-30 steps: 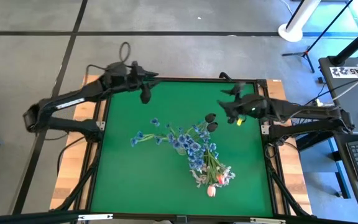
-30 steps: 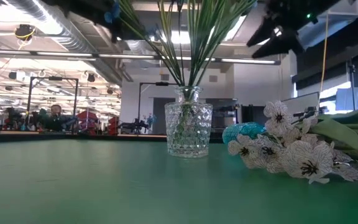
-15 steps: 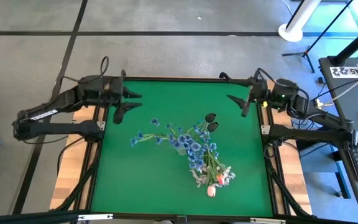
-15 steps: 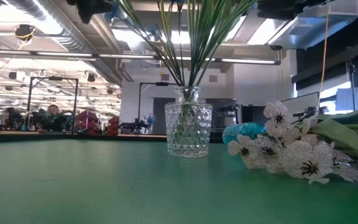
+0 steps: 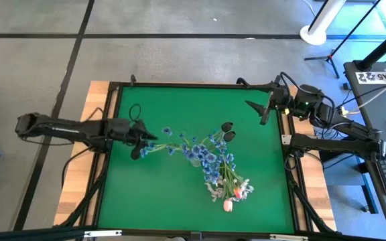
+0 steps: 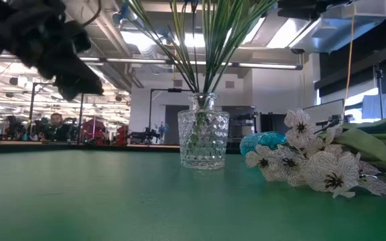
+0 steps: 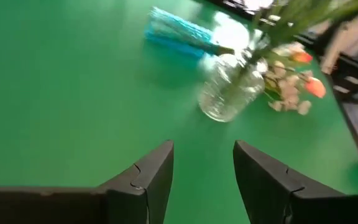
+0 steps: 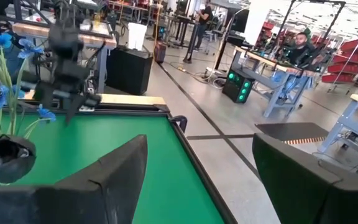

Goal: Sort flowers into vase by color
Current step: Move the white vase to the top left of the table

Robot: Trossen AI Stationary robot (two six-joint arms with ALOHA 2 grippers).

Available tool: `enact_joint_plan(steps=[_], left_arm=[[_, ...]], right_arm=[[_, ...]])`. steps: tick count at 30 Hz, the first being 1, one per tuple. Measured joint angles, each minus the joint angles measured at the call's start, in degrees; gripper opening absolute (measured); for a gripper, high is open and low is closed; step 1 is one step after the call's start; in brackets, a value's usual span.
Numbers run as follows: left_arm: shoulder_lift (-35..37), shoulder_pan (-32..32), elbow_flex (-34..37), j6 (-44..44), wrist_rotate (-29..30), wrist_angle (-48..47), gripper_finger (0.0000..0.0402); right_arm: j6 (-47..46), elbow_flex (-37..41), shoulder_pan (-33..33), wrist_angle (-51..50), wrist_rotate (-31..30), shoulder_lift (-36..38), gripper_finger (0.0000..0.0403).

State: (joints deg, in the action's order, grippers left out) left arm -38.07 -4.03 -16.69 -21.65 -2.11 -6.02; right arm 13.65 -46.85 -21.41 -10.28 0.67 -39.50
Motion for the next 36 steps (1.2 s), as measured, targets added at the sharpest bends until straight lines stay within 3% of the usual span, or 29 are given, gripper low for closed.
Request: enact_joint_plan(steps=[5, 9, 13, 18, 22, 30, 36], left_arm=[[-4.41, 7.21, 7.86, -0.5, 2.59, 20.98, 0.0161], [-8.53, 12.77, 8.29, 1.43, 9.62, 29.21, 0.0161], [-14.76, 16.2, 8.29, 9.43, 15.64, 34.49, 0.0161], [-24.07, 16.25, 8.29, 12.15, 16.6, 46.3, 0.0164], [-31.62, 16.67, 8.14, 11.63, 16.14, 55.4, 0.0195], [-45.72, 16.85, -0.66, 11.32, 18.53, 56.77, 0.0277], [-54.56, 14.98, -8.87, 8.34, 21.14, 56.69, 0.0295]], right_arm=[[0.04, 0.0, 0.0, 0.17, -0.15, 0.0, 0.0289], [0.04, 0.0, 0.0, 0.17, -0.17, 0.0, 0.0289], [0.04, 0.02, 0.0, 0.15, -0.2, -0.13, 0.0289], [-0.17, 0.02, 0.0, 0.1, -0.2, -0.13, 0.0289], [-0.17, 0.02, 0.0, -0.01, 0.31, -0.13, 0.0289], [-0.09, 0.02, 0.0, -0.11, 0.42, -0.13, 0.0289], [0.03, 0.02, 0.0, -0.2, 1.34, -0.13, 0.0289]])
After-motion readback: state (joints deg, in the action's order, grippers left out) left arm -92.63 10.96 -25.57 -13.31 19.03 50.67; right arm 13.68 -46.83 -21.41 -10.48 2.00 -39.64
